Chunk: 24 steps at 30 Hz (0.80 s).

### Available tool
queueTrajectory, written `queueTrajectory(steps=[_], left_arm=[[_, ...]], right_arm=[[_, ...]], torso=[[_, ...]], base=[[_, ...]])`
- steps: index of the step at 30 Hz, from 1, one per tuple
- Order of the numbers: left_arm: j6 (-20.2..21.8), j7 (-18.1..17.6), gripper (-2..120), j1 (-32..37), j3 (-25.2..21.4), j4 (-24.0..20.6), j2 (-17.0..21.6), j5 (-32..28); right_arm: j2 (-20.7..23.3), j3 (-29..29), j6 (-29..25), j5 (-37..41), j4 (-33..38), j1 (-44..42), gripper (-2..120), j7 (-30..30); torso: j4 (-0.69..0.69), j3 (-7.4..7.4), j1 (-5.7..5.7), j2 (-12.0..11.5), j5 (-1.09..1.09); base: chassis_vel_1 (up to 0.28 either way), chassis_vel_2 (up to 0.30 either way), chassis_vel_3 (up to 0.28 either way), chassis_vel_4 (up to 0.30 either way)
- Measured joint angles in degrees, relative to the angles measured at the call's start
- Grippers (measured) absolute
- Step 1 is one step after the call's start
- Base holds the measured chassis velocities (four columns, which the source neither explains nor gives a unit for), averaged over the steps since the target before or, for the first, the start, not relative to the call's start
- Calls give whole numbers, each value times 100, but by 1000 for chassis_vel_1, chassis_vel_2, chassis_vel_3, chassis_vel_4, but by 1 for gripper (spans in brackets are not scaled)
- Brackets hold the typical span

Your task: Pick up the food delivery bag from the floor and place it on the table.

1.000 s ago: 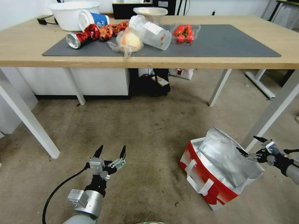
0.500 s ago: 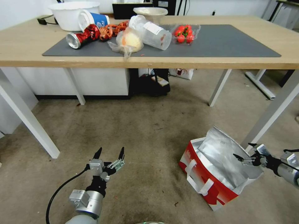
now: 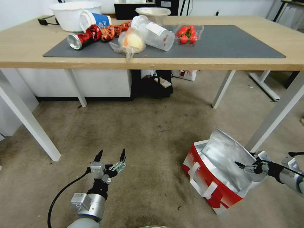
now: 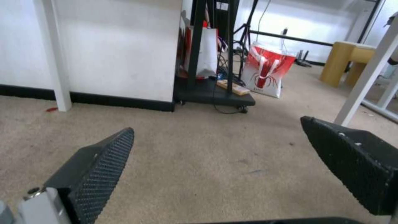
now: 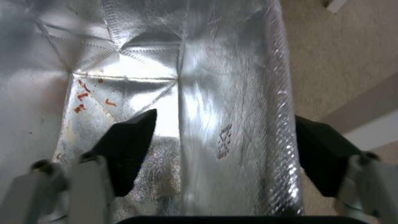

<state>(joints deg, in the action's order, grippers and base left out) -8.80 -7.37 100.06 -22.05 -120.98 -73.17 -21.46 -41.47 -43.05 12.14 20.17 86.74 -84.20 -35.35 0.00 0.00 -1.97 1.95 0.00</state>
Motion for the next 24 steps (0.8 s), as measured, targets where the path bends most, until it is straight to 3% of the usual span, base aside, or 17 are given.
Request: queueTrajectory(steps=[2,6,11,14,15,17,19,24], left_arm=[[-20,0,100,0,-7,17,14,-16],[-32,-1,100,0,-10,35,23,-19],[-27,-26,100,-8,-17,36,31,0],[-26,-35,100,-8,-23,36,33,0],[-25,-54,100,-5,-34,34,35,-7],[-25,-62,100,-1,-36,30,35,-14],[-23,-76,100,7,-39,7,38,-39],[-18,-79,100,6,-68,-17,43,-63]], right_arm=[[0,0,1,-38,-29,-16,61,1],[-3,-8,-2,-116,-34,-32,53,-6],[-5,-31,-9,-146,16,-63,30,-22],[5,-33,-14,-146,24,-66,25,-27],[24,-36,-26,-134,37,-70,16,-33],[33,-37,-31,-114,46,-71,12,-41],[65,-45,-75,-57,62,-67,1,-90],[123,-90,-125,99,149,-93,0,-212]], torso=[[0,0,0,0,0],[0,0,0,0,0],[0,0,0,0,-1],[0,0,0,0,0],[0,0,0,0,0],[0,0,0,0,0],[0,0,0,0,0],[0,0,0,0,0]], base=[[0,0,0,0],[0,0,0,0],[0,0,0,0],[0,0,0,0],[0,0,0,0],[0,0,0,0],[0,0,0,0],[0,0,0,0]])
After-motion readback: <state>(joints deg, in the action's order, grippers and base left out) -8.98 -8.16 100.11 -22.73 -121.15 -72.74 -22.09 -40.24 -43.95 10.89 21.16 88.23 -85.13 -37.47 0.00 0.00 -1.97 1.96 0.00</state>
